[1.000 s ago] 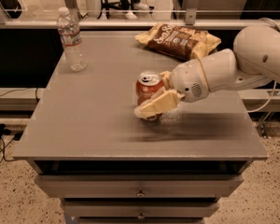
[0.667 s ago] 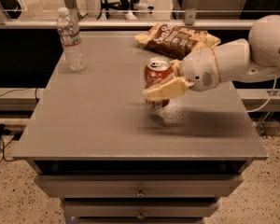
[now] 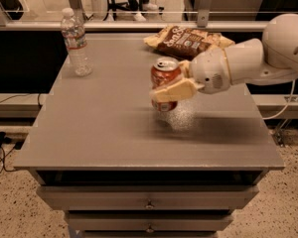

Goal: Move coke can near water bottle

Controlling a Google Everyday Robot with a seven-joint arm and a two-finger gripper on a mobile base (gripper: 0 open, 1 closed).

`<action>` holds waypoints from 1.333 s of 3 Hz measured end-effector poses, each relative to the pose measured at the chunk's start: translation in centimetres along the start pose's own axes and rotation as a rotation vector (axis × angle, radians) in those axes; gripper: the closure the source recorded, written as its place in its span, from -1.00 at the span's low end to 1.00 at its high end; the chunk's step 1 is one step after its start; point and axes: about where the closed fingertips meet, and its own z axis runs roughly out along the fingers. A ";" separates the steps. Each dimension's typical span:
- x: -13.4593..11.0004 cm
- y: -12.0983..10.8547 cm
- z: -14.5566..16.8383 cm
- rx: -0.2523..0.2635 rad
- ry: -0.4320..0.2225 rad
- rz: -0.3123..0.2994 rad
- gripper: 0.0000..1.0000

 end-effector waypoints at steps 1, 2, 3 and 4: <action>-2.2 -4.7 2.4 0.053 -0.043 -0.028 1.00; -4.6 -10.5 5.8 0.090 -0.087 -0.059 1.00; -6.0 -14.8 9.0 0.129 -0.128 -0.052 1.00; -7.4 -17.5 12.0 0.171 -0.158 -0.038 1.00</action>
Offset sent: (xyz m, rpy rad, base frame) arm 0.2023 0.0932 0.0247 0.1160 -0.1791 -0.0924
